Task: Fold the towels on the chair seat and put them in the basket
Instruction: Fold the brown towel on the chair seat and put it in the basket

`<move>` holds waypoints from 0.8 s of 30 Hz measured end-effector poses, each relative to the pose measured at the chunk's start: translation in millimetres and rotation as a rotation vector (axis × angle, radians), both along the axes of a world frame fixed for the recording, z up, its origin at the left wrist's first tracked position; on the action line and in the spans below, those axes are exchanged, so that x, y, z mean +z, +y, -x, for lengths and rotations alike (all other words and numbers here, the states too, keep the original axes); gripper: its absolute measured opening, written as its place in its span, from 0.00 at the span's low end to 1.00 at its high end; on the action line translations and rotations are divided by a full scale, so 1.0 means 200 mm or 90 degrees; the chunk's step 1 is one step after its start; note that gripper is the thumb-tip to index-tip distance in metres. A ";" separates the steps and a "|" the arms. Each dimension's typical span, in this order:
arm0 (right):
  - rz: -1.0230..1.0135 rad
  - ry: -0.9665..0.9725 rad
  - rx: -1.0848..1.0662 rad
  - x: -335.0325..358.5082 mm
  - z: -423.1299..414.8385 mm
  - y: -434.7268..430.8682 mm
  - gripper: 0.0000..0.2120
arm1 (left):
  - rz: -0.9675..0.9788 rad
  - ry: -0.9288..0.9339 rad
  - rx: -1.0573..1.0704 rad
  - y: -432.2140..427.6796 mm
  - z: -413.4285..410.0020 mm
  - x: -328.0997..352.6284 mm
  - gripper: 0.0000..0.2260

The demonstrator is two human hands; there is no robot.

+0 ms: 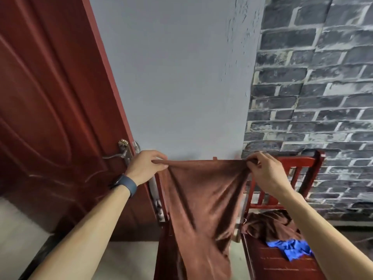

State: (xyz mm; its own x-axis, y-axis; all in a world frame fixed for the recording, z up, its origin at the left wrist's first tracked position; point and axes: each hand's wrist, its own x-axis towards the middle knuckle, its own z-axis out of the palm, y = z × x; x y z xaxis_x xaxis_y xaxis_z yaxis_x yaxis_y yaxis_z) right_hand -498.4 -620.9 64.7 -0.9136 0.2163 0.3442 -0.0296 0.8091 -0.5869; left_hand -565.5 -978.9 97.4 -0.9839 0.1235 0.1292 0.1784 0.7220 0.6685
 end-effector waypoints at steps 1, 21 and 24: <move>0.012 0.017 -0.014 -0.01 -0.01 -0.05 0.08 | 0.052 0.009 0.001 -0.06 0.00 -0.02 0.06; 0.247 -0.074 0.199 0.28 -0.02 -0.84 0.13 | -0.229 -0.072 -0.127 0.07 -0.05 0.27 0.06; 0.221 -0.013 0.149 0.34 0.03 -0.81 0.06 | -0.356 -0.119 -0.141 0.07 -0.06 0.27 0.09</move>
